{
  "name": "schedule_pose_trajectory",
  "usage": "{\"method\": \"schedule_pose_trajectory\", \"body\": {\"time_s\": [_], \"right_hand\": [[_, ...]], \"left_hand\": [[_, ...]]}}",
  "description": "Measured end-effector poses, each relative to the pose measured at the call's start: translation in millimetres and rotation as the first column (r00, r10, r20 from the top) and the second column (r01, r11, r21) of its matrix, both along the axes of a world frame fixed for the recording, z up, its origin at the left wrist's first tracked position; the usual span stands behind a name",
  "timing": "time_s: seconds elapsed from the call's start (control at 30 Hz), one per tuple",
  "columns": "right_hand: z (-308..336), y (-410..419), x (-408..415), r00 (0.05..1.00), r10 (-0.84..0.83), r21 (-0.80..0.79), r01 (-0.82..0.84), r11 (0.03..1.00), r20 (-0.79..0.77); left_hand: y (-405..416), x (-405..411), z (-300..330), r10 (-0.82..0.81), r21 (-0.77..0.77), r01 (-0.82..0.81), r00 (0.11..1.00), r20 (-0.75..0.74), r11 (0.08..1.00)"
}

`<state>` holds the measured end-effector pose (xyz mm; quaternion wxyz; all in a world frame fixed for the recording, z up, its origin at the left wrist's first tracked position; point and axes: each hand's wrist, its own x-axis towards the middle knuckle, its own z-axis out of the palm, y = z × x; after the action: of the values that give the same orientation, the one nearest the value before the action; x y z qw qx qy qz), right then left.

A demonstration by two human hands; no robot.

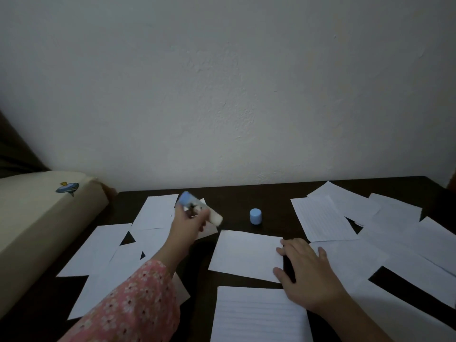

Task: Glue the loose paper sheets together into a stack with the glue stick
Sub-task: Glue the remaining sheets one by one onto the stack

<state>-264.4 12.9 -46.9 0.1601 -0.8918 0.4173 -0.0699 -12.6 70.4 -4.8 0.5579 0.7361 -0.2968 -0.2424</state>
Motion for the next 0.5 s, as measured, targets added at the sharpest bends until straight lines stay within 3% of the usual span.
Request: {"method": "schedule_pose_trajectory", "body": {"time_s": [0.07,0.13,0.3,0.5], "right_hand": [[1,1,0,1.000,0.001,0.000,-0.001,1.000,0.003],[2,1,0,1.000,0.001,-0.007,-0.001,1.000,0.025],[6,0,0,1.000,0.018,-0.045,-0.018,0.999,0.002],[5,-4,0,0.998,0.055,-0.056,-0.053,0.997,0.025]], "left_hand": [[8,8,0,0.112,-0.165,-0.176,0.935,-0.337,0.970],[19,9,-2,0.077,-0.248,-0.221,0.872,-0.483,0.943],[39,-15,-10,-0.039,-0.334,-0.234,0.767,-0.641,0.913],[34,-46,-24,-0.058,-0.284,-0.213,0.698,-0.714,0.935]]}}
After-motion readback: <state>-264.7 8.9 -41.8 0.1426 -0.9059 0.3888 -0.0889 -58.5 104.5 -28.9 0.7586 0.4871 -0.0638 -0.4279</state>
